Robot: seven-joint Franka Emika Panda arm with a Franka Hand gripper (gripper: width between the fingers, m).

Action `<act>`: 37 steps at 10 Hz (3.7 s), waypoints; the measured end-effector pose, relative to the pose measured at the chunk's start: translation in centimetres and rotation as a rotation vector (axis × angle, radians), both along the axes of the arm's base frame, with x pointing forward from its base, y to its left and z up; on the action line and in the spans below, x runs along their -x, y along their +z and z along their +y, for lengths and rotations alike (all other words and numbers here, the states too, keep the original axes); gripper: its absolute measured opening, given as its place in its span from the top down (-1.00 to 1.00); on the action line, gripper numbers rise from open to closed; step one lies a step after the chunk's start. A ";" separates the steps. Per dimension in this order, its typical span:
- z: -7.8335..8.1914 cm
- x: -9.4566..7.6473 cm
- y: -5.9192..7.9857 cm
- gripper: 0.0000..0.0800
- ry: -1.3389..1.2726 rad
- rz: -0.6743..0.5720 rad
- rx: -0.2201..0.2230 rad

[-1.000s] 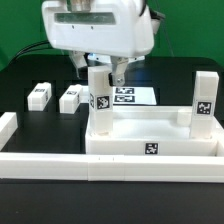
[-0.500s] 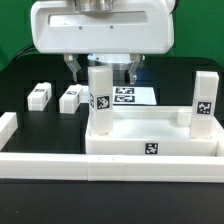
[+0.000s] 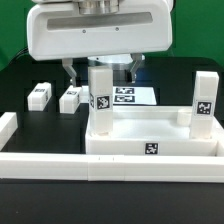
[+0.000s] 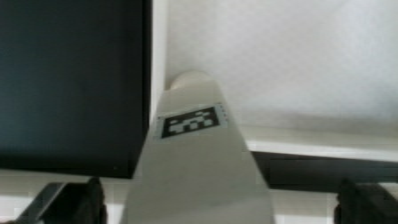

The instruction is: Assemble desk

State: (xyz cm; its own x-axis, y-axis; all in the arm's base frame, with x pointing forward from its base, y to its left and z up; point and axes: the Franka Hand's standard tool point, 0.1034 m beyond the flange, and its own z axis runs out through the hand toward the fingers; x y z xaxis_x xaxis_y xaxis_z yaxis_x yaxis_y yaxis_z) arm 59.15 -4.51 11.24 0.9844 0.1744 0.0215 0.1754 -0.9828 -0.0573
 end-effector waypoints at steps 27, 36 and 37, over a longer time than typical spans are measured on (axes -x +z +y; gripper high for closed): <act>-0.2 -0.2 -0.2 -0.62 -0.448 0.014 0.009; -0.2 -0.7 -0.3 -0.06 0.232 -0.022 0.050; -0.2 -0.7 -0.3 -0.06 0.232 -0.022 0.050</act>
Offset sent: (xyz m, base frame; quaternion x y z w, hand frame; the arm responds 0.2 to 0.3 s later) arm 0.0000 0.0000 0.0000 0.0000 0.0000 0.0000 1.0000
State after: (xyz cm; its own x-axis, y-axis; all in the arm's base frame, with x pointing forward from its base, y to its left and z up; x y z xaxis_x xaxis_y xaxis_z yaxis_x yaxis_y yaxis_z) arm 59.86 -4.71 10.95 0.9171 0.3977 0.0282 0.3979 -0.9174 -0.0031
